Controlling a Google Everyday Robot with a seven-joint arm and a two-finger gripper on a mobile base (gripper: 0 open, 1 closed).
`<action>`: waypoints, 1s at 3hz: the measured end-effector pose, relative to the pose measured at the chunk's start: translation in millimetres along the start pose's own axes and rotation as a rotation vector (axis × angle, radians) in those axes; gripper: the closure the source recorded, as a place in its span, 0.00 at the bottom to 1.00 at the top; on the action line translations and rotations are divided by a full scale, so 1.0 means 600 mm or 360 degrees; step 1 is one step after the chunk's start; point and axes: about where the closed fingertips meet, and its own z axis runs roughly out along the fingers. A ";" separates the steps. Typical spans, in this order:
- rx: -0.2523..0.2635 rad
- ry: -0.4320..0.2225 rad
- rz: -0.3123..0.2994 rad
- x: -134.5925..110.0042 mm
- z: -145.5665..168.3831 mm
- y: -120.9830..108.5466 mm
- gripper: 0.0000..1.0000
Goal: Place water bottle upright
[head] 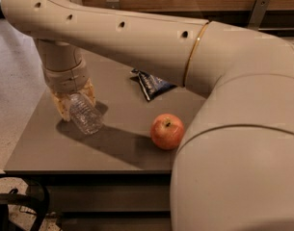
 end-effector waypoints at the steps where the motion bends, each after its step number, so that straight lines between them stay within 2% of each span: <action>1: -0.0002 -0.0006 -0.0002 -0.002 0.001 0.001 0.85; 2: -0.0004 -0.0012 -0.0003 -0.003 0.002 0.003 1.00; 3: -0.0004 -0.0012 -0.0004 -0.003 0.002 0.003 1.00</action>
Offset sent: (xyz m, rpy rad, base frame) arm 0.0003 0.0012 -0.0005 0.0034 -0.0022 0.0010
